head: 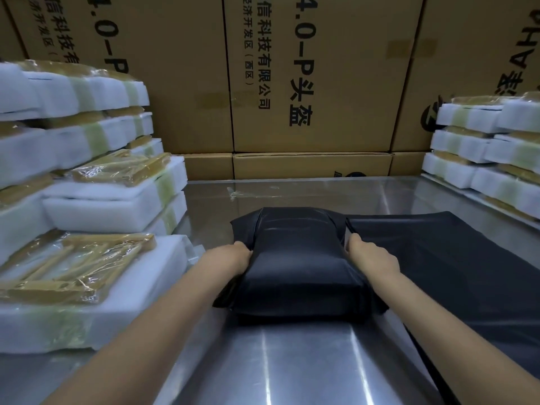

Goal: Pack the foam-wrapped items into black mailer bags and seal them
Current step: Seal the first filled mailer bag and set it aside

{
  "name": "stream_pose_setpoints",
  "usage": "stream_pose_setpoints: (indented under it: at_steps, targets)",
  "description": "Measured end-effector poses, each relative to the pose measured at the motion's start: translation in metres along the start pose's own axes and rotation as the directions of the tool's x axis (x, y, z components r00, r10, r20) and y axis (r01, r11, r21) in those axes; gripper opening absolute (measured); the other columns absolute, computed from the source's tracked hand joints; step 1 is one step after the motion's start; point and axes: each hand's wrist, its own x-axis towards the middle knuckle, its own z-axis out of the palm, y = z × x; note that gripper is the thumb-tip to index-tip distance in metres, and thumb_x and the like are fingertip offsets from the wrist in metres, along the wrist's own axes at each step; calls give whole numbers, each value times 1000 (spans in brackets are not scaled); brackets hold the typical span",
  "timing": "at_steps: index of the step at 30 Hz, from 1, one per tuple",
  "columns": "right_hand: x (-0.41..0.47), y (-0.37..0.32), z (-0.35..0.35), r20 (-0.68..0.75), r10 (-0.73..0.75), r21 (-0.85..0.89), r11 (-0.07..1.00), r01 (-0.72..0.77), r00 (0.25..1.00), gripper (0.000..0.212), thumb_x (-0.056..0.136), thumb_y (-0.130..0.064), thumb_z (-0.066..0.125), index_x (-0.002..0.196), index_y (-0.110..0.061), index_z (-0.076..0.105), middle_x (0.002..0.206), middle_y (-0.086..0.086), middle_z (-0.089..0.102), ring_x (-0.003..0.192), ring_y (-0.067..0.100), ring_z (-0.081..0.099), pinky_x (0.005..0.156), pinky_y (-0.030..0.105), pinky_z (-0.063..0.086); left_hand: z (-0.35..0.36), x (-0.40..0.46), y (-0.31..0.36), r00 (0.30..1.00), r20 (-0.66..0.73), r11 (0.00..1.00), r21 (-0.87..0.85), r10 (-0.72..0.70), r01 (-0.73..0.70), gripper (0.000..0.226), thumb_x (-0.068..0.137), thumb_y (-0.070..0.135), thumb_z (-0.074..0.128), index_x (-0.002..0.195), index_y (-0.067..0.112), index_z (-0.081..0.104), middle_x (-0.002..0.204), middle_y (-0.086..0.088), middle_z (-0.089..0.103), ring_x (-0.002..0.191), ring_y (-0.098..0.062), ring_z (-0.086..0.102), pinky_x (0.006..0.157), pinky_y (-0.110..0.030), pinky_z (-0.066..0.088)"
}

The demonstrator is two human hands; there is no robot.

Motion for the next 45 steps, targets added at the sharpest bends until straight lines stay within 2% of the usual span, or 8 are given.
stream_pose_setpoints:
  at_steps: [4, 7, 12, 20, 24, 28, 35, 45]
  targets:
    - [27, 3, -25, -189, 80, 459, 888, 16, 979, 43, 96, -20, 45, 138, -14, 39, 137, 11, 47, 120, 30, 49, 88, 38, 41, -26, 15, -12, 990, -99, 995, -26, 97, -100, 44, 101, 36, 34, 133, 9, 49, 137, -10, 51, 121, -28, 51, 94, -33, 39]
    - [36, -15, -25, -240, 119, 876, 453, 162, 963, 53, 98, -34, 47, 148, -25, 31, 155, 2, 28, 140, 26, 29, 108, 42, 29, -20, 35, -3, 870, -488, 783, -511, 76, -355, 62, 97, 43, 44, 149, 16, 24, 157, -5, 20, 143, -25, 21, 112, -40, 23]
    - [34, -32, 7, -46, -59, 941, 333, 63, 997, 68, 96, -49, 45, 154, -29, 14, 162, -2, 0, 148, 21, 4, 118, 45, 12, 14, 54, 27, 935, -326, 262, -898, 140, -353, 64, 100, 45, 31, 152, 18, 6, 160, 2, -4, 146, -15, -10, 119, -40, -5]
    - [32, -26, 8, 26, -103, 991, 136, -12, 994, 59, 94, -46, 49, 149, -35, 30, 140, -8, 43, 105, 7, 50, 76, 22, 36, 17, 54, 29, 935, -242, -50, -970, 258, -237, 65, 97, 42, 44, 150, 12, 23, 158, -2, 17, 146, -16, 15, 120, -38, 12]
    - [34, -27, 10, 41, -121, 997, 63, -33, 992, 56, 92, -45, 52, 145, -34, 39, 123, -15, 48, 89, -5, 50, 67, 16, 37, 14, 41, 28, 930, -242, -124, -969, 277, -215, 50, 99, 34, 43, 141, 8, 42, 142, -4, 48, 127, -16, 49, 107, -30, 39]
    - [31, -26, 11, 45, -143, 996, 89, -33, 989, 53, 91, -48, 52, 142, -32, 45, 138, -8, 50, 114, 11, 54, 82, 24, 41, 20, 38, 29, 902, -301, -177, -950, 309, -256, 45, 101, 24, 38, 76, 14, 75, 71, 1, 73, 63, -7, 70, 51, -14, 50]
    - [30, -25, 11, 72, -144, 994, 89, -60, 987, 49, 91, -47, 54, 137, -28, 52, 134, -3, 56, 120, 16, 54, 101, 30, 41, 21, 40, 29, 874, -348, -189, -935, 339, -299, 61, 101, 22, 36, 55, 24, 76, 66, 9, 72, 62, 0, 68, 50, -10, 47]
    - [34, -23, 11, 72, -198, 996, 59, -61, 978, 52, 94, -42, 52, 141, -22, 47, 139, 1, 53, 125, 18, 52, 107, 33, 39, 17, 28, 28, 908, -284, -143, -957, 308, -251, 30, 97, 25, 46, 83, 14, 70, 74, 0, 73, 66, -10, 69, 53, -15, 51]
